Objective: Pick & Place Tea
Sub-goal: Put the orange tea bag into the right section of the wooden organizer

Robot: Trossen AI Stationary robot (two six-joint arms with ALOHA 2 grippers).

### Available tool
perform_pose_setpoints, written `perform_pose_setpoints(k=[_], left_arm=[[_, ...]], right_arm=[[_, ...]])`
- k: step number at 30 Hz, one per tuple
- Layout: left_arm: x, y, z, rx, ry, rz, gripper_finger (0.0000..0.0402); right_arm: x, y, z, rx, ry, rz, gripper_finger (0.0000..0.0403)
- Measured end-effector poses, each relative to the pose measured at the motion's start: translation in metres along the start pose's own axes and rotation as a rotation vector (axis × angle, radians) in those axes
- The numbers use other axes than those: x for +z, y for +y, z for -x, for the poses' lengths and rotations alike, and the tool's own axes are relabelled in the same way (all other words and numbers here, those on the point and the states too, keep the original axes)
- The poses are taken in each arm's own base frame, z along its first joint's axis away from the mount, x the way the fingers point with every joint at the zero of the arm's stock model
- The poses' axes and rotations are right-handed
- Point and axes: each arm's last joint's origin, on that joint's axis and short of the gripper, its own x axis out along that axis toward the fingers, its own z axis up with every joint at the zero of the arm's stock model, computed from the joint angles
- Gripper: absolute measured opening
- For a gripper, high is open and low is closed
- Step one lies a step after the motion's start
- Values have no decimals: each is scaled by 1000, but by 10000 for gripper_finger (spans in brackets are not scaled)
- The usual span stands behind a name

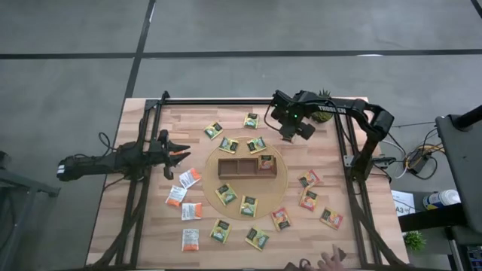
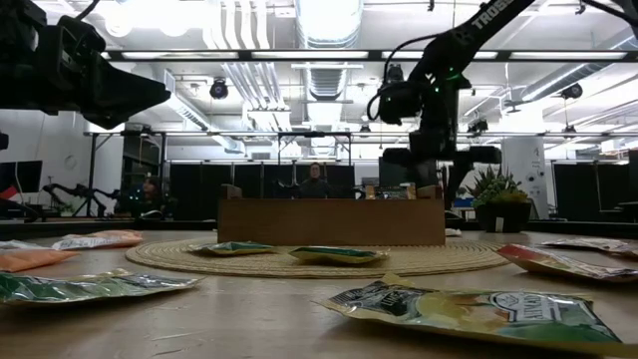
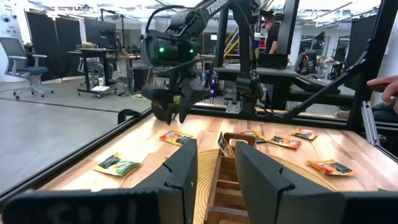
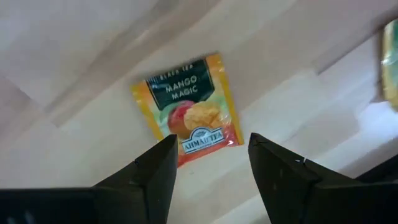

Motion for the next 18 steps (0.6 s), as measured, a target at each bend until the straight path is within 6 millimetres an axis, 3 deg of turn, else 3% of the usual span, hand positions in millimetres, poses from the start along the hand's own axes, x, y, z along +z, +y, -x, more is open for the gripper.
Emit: perform_pose_setpoints(k=[8, 18], left_arm=[[0, 0, 0, 0, 0, 0, 104], [0, 0, 0, 0, 0, 0, 104]], right_arm=[[-17, -3, -18, 48, -34, 9, 196], [-16, -2, -26, 70, -57, 10, 196]])
